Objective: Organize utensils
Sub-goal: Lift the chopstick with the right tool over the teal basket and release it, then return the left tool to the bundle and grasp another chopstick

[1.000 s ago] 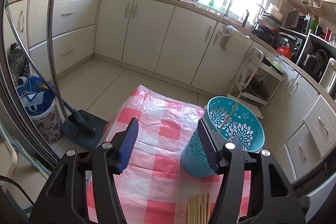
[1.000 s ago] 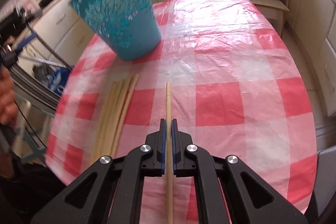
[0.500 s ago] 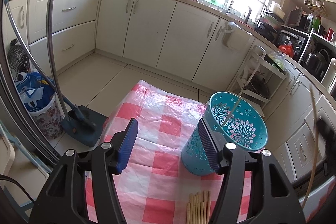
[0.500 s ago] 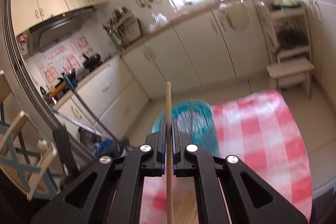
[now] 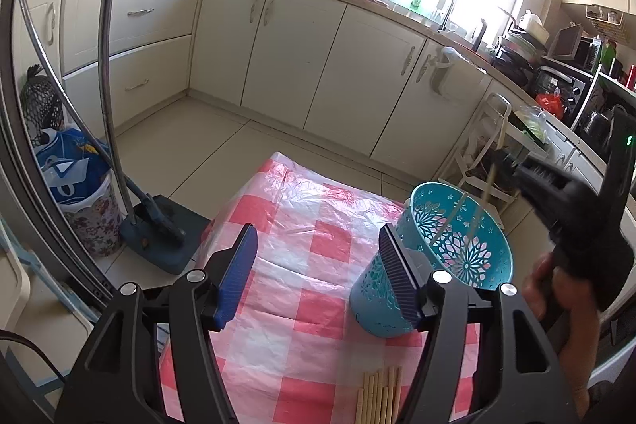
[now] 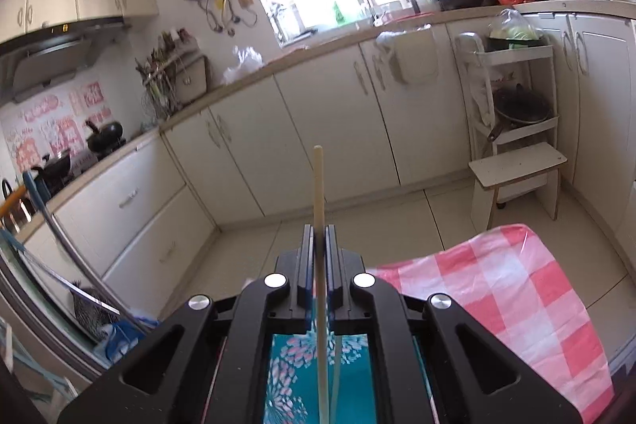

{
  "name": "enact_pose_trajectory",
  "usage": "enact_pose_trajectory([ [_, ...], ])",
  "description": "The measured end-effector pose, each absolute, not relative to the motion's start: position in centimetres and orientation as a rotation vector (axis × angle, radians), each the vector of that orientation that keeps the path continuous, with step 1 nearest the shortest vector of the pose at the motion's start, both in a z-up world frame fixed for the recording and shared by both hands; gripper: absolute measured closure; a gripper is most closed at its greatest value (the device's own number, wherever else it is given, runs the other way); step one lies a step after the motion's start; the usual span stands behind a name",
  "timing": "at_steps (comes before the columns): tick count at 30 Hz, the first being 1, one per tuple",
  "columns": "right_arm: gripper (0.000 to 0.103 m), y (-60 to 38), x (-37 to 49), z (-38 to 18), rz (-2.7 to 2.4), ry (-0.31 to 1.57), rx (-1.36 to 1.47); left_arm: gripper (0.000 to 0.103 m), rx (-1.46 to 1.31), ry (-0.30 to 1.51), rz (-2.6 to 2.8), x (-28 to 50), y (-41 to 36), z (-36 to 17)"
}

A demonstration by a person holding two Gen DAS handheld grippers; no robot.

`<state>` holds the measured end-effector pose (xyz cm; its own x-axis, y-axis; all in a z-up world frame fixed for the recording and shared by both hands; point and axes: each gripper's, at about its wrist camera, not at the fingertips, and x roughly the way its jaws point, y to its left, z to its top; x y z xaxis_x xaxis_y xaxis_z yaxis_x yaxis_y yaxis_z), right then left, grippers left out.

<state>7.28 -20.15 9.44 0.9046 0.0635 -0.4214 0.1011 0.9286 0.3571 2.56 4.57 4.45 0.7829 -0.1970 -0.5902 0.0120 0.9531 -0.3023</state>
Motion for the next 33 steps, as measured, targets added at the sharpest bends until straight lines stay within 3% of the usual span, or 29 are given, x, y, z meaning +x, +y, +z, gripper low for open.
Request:
enact_pose_trajectory([
  [8, 0.080, -18.9, 1.1, 9.6, 0.027, 0.414, 0.290, 0.042, -0.261, 0.649, -0.110, 1.9, 4.1, 4.7],
  [15, 0.077, -18.4, -8.2, 10.3, 0.043, 0.380, 0.222, 0.039, -0.223, 0.609, -0.102, 0.5, 3.9, 5.4],
  [22, 0.077, -17.7, -12.3, 5.7, 0.032, 0.538, 0.201, 0.037, -0.209, 0.598, -0.100, -0.4, 4.2, 5.6],
  [33, 0.082, -17.3, -10.9, -5.1, 0.048, 0.873, 0.222, 0.035, -0.192, 0.632, -0.083, 0.0, 4.7, 4.8],
])
